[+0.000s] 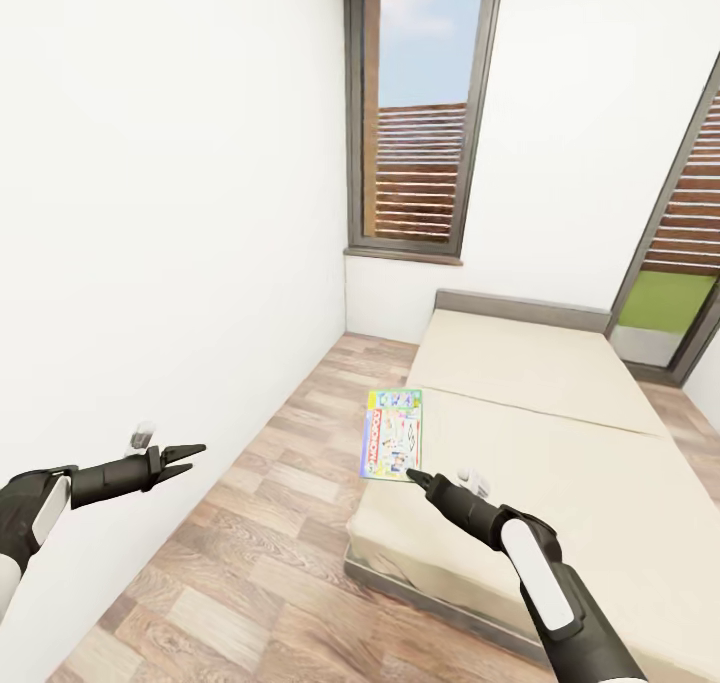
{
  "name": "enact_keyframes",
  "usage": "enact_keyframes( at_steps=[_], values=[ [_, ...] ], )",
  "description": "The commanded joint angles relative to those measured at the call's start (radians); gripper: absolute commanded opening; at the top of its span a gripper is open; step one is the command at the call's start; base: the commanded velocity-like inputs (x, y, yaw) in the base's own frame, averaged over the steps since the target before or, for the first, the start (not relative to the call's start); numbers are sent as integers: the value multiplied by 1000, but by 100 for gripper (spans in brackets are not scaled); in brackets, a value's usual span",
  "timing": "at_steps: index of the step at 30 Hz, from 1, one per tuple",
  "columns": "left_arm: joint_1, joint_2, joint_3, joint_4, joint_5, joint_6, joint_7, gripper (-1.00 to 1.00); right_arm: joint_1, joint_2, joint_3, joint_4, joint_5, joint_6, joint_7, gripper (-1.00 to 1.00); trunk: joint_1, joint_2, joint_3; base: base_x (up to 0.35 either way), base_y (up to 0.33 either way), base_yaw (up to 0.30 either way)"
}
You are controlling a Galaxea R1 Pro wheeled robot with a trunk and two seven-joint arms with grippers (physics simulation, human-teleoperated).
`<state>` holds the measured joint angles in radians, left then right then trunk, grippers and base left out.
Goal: Put all the toys in the child's room - the three board games (two on the bed and one on the table), the two jigsaw puzzles on the table, and the tennis ball on the table - inside the toy box on the table in the child's room.
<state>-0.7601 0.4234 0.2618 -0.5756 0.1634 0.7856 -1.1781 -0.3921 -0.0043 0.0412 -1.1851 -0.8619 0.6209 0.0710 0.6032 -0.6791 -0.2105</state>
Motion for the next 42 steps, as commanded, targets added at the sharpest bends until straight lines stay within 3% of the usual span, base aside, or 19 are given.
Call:
enact_keyframes(
  at_steps=[1, 15, 33, 42],
  values=[
    [-1, 0, 1, 0, 2, 7, -2, 100, -1, 0, 0, -1, 1, 3, 3, -100, 0, -1, -2, -1, -24, 289],
    [-1, 3, 3, 0, 5, 6, -10, 100, -1, 0, 0, -1, 3, 3, 3, -100, 0, -1, -2, 0, -2, 289],
    [-2, 4, -2, -1, 3, 51, -5, 100, -1, -1, 0, -1, 3, 5, 4, -100, -69, 125, 55, 0, 0, 289],
    [-2, 14, -3, -15, 1, 92, -13, 100, 0, -20, 1, -31, 3, 8, 9, -100, -103, 188, 83, -4, 0, 289]
  ],
)
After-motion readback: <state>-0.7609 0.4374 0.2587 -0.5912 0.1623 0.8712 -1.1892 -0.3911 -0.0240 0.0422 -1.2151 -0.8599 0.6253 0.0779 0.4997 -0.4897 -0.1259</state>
